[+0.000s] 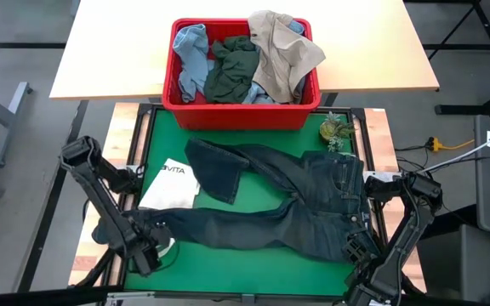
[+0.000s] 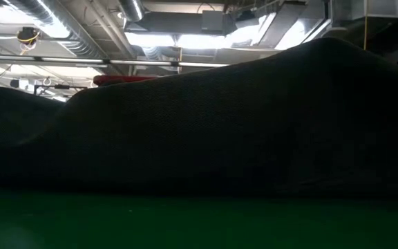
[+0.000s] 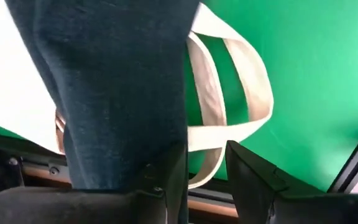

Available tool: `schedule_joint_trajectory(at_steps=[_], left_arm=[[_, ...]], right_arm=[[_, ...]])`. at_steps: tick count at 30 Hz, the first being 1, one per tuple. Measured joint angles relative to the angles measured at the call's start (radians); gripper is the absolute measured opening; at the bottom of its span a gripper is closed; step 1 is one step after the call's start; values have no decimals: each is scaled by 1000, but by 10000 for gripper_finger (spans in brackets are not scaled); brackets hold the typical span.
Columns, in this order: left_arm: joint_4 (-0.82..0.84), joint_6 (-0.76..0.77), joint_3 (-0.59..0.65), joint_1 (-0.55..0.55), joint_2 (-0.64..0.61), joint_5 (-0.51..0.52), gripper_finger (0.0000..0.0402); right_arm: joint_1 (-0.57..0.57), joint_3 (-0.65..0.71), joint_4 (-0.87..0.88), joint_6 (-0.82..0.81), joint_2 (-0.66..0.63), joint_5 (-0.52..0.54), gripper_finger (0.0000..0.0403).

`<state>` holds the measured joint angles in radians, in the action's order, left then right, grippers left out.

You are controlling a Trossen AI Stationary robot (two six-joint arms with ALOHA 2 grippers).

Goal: Fold laundry
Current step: Fold the dark blue pants

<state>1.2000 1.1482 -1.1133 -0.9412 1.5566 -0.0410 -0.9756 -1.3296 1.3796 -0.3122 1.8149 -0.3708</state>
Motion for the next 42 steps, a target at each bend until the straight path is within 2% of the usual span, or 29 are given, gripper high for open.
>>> schedule_joint_trajectory(at_steps=[9,15,25,30,42], left_arm=[[51,28,0,64,0,5,173],[42,-63,0,56,9,46,203],[49,-215,0,17,109,67,208],[57,-266,0,17,175,123,208],[122,-270,0,17,308,238,207]], right_arm=[[0,0,0,0,0,-4,14],[0,0,-1,0,0,-4,14],[1,0,-1,-1,1,9,14],[1,0,-1,0,1,13,14],[0,0,0,1,1,38,14]])
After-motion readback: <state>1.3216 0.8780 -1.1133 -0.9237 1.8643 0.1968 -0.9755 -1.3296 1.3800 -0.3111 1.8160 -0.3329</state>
